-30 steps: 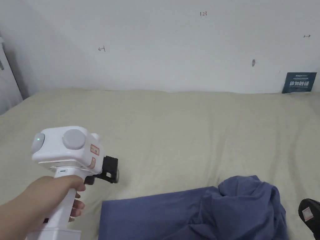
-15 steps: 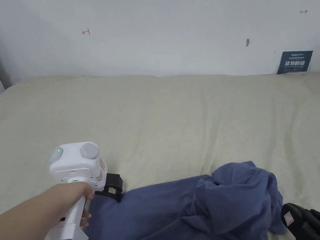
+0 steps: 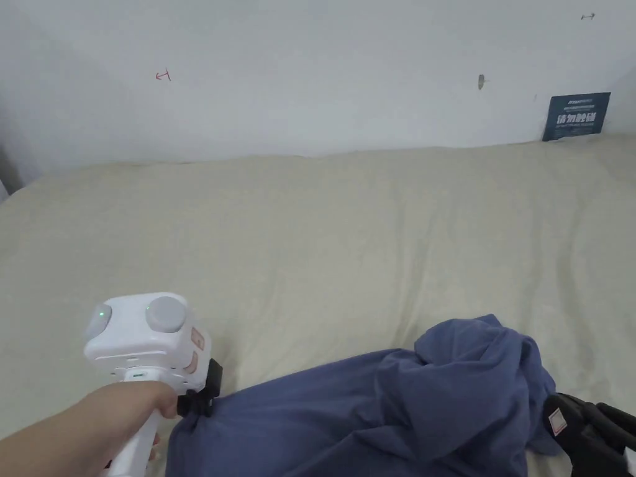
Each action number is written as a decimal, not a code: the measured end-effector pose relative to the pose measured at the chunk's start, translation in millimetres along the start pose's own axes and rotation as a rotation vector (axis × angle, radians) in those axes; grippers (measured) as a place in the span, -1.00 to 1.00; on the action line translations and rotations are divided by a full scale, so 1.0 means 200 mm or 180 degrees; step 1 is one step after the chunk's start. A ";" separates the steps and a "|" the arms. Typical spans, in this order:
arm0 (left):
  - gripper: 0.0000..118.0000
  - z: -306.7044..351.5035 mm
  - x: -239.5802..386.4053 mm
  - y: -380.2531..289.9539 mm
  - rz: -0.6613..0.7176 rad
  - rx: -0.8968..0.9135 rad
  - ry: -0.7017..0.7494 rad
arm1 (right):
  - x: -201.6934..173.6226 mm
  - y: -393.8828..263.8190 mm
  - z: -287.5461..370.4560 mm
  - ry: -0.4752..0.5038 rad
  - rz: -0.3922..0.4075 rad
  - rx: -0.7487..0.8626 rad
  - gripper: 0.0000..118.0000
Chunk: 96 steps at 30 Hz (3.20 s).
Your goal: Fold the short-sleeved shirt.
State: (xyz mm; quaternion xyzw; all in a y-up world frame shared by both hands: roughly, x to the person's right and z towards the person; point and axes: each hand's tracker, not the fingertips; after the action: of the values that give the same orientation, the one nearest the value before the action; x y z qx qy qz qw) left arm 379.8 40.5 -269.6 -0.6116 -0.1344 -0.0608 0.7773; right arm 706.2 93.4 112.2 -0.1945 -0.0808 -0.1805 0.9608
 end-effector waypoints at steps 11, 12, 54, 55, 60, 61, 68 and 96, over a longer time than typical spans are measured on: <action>-0.91 0.23 0.08 -0.08 -0.0525 0.0317 -0.0103 | 0.27 0.78 -0.57 -0.0061 0.0348 -0.0819 -0.93; -0.90 0.25 0.08 -0.08 -0.0546 0.0328 -0.0136 | 0.27 0.86 -0.71 0.0020 0.0321 -0.1157 -0.53; -0.91 0.34 0.02 -0.13 -0.0384 0.0427 -0.0431 | 0.38 0.86 -0.94 -0.0375 -0.0266 -0.1907 -0.87; -0.90 0.38 0.03 -0.13 -0.0363 0.0470 -0.0461 | 0.35 0.88 -0.89 -0.0322 -0.0257 -0.1818 -0.87; -0.90 0.60 0.03 -0.17 -0.0222 0.0864 -0.0717 | 0.36 1.03 -0.75 0.0006 -0.0246 -0.1533 -0.87; -0.91 0.66 0.03 -0.17 -0.0209 0.0944 -0.0820 | 0.35 1.07 -0.70 0.0081 -0.0282 -0.1450 -0.87; -0.91 1.20 0.12 -0.17 -0.0413 0.1629 -0.0990 | 0.19 1.39 -0.30 0.0209 -0.0102 -0.0882 -0.87; -0.90 1.98 0.38 0.70 0.0002 0.2739 -0.0814 | -0.20 2.79 -0.08 -0.0795 0.0312 0.0762 -0.87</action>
State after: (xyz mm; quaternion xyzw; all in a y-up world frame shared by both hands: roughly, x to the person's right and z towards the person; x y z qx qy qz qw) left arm 434.7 462.5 -294.1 -0.2352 -0.2423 0.0769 0.9381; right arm 882.8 578.7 -104.2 -0.1034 -0.2108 -0.0970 0.9672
